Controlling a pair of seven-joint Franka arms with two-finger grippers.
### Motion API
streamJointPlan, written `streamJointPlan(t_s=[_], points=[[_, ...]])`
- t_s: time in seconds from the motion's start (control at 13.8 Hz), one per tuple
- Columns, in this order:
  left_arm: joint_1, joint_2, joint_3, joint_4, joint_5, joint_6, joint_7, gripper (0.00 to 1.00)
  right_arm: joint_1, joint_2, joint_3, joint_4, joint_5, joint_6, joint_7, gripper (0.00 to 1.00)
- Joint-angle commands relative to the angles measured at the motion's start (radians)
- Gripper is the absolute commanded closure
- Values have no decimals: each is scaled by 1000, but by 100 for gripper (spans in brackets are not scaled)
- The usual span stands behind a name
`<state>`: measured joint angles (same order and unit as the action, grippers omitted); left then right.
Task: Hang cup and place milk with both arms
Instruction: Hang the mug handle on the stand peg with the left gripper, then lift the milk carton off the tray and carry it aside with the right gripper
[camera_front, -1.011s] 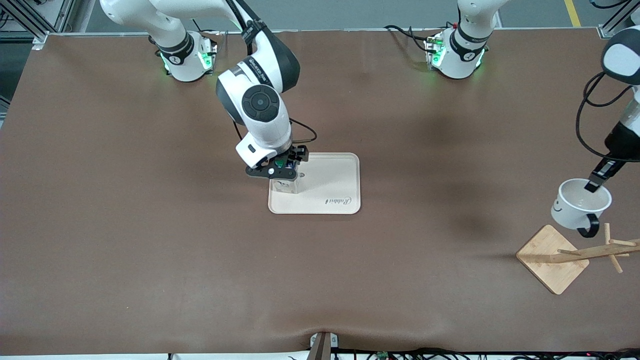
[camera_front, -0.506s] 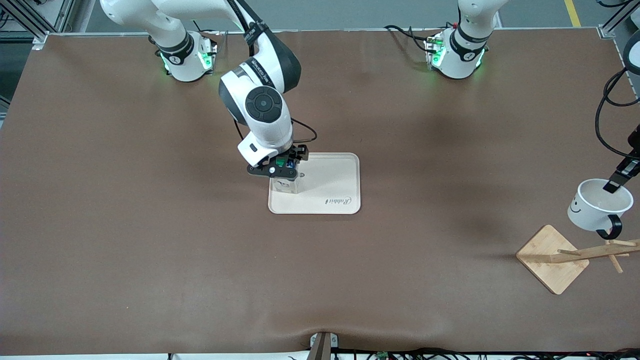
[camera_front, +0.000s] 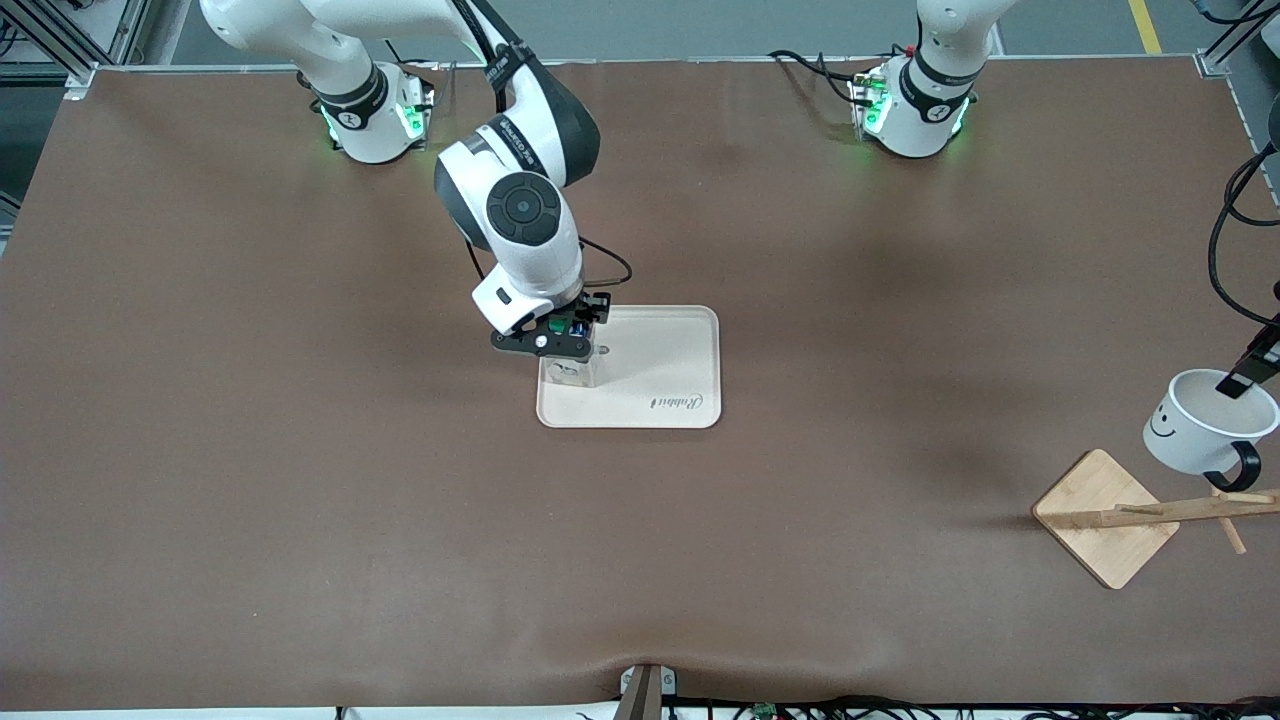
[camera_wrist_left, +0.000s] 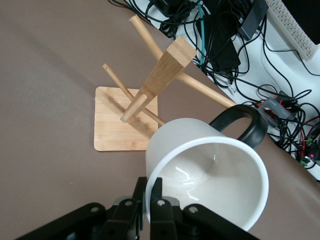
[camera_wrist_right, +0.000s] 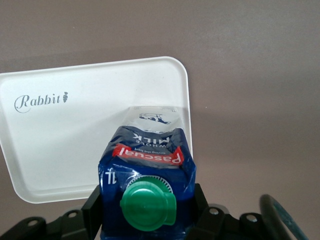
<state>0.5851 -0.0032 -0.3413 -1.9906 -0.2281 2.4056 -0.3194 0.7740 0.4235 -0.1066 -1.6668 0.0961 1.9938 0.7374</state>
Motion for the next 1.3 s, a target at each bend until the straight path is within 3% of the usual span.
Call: streamJointPlan(t_s=[0.0, 0.22, 0.43, 1.23], points=[[-7, 18, -31, 32, -27, 0, -30, 100, -7, -20, -1, 44, 3, -44, 3, 65], [-5, 26, -41, 33, -27, 0, -36, 100, -30, -28, -4, 169, 19, -200, 10, 68], [5, 51, -39, 41, -27, 0, -12, 100, -84, -35, -4, 222, 42, -269, 2, 68], [47, 113, -28, 81, -71, 0, 20, 100, -376, -86, -8, 196, 25, -334, -294, 68]])
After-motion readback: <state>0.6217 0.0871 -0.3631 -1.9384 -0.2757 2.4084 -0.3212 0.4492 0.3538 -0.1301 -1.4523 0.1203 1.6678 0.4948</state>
